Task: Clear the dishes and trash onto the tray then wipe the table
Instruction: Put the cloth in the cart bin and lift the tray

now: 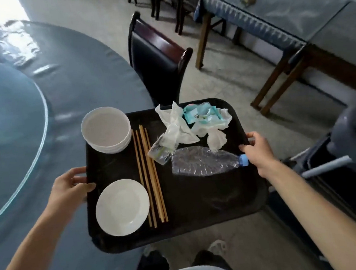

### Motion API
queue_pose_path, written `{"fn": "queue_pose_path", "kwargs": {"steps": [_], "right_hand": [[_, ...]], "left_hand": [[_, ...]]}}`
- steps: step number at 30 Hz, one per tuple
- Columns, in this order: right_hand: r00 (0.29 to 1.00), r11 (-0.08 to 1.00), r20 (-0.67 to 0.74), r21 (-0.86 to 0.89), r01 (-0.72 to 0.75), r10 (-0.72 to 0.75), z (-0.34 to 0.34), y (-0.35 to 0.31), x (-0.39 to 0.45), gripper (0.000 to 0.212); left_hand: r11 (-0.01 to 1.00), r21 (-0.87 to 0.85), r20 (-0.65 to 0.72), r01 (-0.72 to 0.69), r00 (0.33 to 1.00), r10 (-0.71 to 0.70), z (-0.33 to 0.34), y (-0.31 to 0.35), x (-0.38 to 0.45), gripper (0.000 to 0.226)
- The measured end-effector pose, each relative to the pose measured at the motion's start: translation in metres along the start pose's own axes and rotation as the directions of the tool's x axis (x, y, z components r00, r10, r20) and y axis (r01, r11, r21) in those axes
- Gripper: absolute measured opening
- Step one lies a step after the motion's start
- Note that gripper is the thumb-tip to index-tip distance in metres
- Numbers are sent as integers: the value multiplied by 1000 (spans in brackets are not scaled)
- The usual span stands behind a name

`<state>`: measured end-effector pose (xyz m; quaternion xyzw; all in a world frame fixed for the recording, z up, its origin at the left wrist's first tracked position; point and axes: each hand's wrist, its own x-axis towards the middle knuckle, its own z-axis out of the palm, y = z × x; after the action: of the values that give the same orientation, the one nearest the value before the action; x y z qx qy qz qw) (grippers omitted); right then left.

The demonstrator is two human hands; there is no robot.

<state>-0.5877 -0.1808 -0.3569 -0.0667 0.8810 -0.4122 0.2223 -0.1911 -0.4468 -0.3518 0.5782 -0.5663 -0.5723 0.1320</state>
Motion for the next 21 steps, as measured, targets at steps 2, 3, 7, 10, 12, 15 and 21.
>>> {"fn": "queue_pose_path", "kwargs": {"steps": [2,3,7,10,12,15,21], "right_hand": [[997,998,-60,51,-36,39,-45,15,-1,34],[994,997,-92,68,-48,54,-67,23,-3,33],[973,988,-211,134,-71,98,-154,54,-15,34],[950,984,-289,163,-74,119,-217,77,-23,30],[930,982,-345,175,-69,127,-257,92,-28,28],[903,978,-403,195,-76,150,-313,119,-33,32],[849,975,-495,200,-95,185,-409,170,-40,43]], "left_hand": [[998,22,93,-55,994,53,35,32,0,43],[996,33,136,-79,988,74,53,47,-2,43],[980,99,272,-171,952,138,124,102,-14,37],[959,137,378,-247,908,180,176,138,-24,34],[945,151,427,-290,881,202,212,161,-34,34],[917,169,478,-362,844,246,269,193,-53,31],[855,181,587,-486,751,302,385,240,-94,34]]}}
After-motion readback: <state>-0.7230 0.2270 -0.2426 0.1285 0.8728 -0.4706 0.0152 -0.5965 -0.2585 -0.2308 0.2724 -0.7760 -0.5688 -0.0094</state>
